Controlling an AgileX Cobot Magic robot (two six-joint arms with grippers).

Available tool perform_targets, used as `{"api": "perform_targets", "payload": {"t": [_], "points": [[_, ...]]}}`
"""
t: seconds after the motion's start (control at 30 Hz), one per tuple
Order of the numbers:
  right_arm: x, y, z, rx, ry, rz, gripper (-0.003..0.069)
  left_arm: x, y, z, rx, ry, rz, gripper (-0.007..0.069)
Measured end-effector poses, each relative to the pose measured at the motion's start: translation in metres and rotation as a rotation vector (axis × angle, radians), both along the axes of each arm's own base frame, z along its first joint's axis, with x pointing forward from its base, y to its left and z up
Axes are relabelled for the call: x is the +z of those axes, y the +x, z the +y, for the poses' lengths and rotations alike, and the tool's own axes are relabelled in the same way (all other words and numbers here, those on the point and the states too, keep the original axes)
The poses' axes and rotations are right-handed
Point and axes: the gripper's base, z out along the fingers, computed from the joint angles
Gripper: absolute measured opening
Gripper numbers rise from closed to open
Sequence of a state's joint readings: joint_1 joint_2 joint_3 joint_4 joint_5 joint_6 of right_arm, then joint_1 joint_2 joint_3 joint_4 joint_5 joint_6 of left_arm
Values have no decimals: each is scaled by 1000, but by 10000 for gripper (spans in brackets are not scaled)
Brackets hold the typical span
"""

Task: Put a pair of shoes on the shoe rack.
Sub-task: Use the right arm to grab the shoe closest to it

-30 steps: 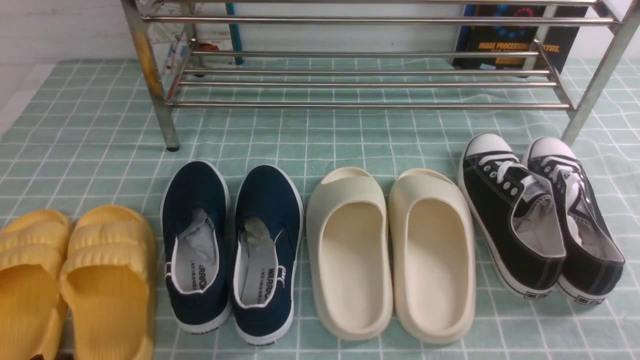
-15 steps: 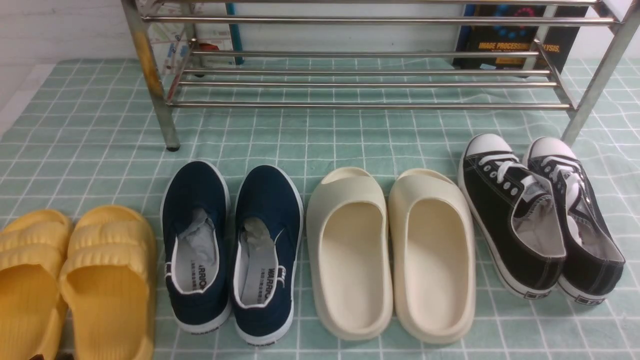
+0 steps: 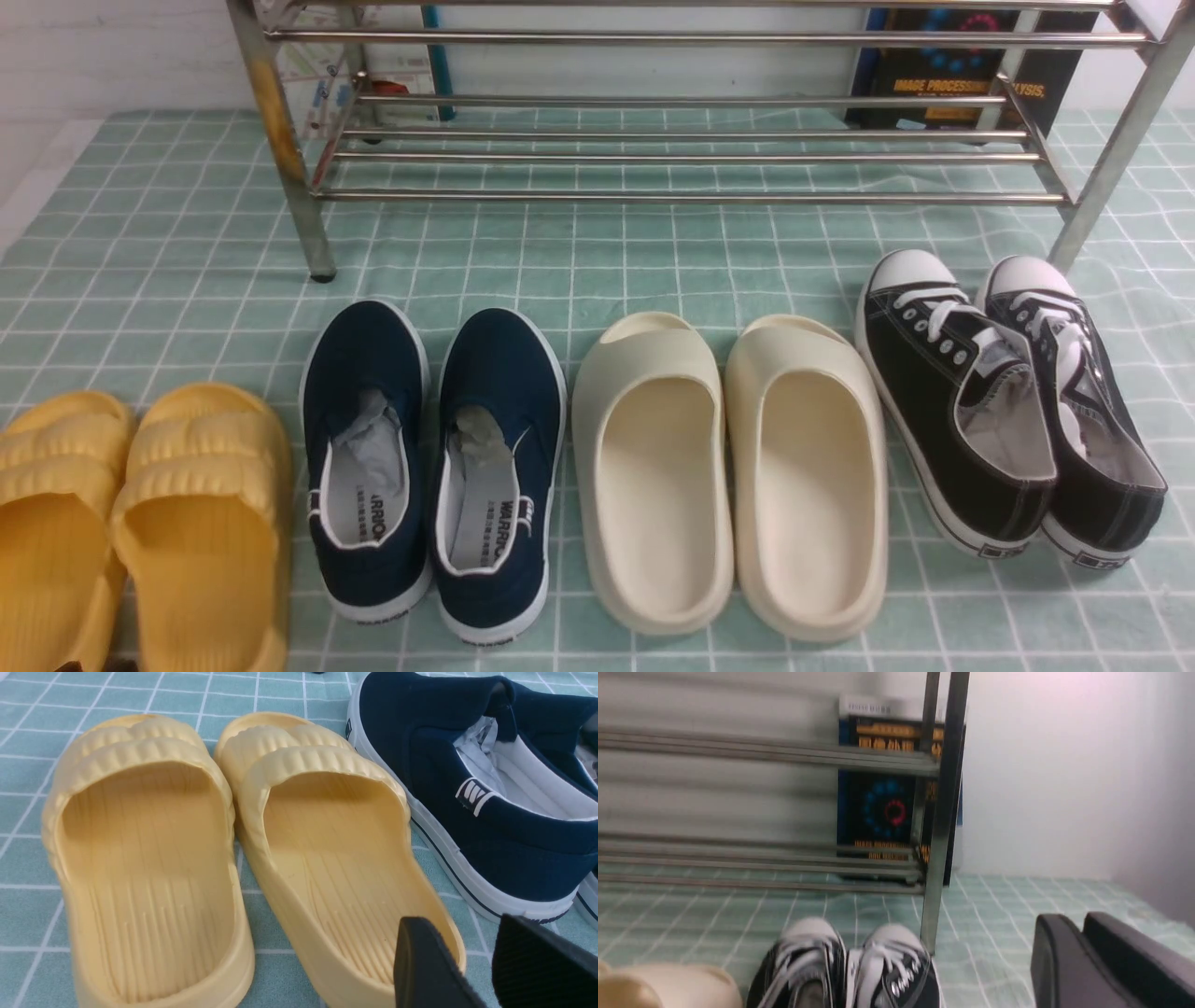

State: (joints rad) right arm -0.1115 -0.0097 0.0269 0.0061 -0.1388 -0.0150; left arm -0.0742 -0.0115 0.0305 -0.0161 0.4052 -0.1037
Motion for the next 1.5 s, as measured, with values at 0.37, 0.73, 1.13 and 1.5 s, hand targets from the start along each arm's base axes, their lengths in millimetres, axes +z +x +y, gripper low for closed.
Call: {"api": "perform_targets", "payload": {"t": [0.37, 0.73, 1.13, 1.5], "points": [[39, -16, 2, 158, 302, -457, 118, 0, 0, 0, 0, 0, 0, 239], [156, 28, -3, 49, 169, -104, 3, 0, 0, 0, 0, 0, 0, 239], [100, 163, 19, 247, 151, 1148, 9, 0, 0, 0, 0, 0, 0, 239], [42, 244, 99, 427, -123, 1451, 194, 0, 0, 0, 0, 0, 0, 239]]}}
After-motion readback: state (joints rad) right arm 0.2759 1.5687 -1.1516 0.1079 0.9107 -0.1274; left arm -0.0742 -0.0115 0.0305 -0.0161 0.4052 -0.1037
